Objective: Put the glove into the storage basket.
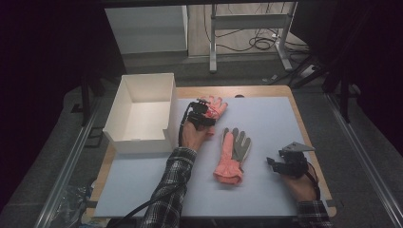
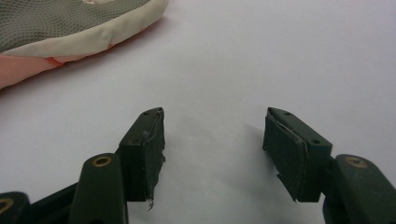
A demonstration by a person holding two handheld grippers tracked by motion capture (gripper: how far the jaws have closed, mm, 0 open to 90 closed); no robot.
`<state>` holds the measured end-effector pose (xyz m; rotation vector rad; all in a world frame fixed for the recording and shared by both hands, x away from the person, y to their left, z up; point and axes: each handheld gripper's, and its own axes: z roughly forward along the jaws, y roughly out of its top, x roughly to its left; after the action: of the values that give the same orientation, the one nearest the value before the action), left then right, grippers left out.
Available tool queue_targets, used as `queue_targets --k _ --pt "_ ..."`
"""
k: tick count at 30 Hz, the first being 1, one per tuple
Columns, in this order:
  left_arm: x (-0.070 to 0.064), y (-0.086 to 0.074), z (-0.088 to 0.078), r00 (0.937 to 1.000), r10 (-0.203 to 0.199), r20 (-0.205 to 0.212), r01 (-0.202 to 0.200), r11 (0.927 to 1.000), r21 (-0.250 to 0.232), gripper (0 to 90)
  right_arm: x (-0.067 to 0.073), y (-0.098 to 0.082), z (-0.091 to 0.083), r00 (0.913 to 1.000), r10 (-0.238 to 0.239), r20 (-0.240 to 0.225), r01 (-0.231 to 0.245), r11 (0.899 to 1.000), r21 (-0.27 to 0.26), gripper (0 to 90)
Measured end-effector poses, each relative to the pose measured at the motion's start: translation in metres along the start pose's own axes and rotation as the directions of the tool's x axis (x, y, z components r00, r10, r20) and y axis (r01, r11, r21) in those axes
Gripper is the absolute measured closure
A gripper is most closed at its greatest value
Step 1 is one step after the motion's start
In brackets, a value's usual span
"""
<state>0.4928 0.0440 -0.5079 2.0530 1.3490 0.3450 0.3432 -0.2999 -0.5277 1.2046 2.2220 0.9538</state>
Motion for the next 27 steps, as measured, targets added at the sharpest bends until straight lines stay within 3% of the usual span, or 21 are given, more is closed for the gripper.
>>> queue_targets --k 5,13,17,27 --pt "-0.001 0.002 -0.013 0.9993 0.005 0.036 -0.004 0.9999 -0.014 47.4 0.0 0.0 0.0 1.0 0.0 0.0 0.0 1.0 0.001 38.8" --pt "-0.018 0.001 -0.045 0.9936 0.05 0.102 -0.048 0.9986 -0.021 47.3 0.0 0.0 0.0 1.0 0.0 0.001 0.0 1.0 0.001 38.8" --pt "-0.031 -0.002 -0.064 0.9877 0.091 0.127 -0.088 0.9958 -0.025 47.1 0.0 0.0 0.0 1.0 0.0 0.001 0.0 1.0 0.001 38.8" --pt "-0.066 -0.021 -0.101 0.965 0.171 0.199 -0.166 0.9853 -0.041 46.5 0.0 0.0 0.0 1.0 0.0 0.001 0.0 1.0 0.003 38.8"
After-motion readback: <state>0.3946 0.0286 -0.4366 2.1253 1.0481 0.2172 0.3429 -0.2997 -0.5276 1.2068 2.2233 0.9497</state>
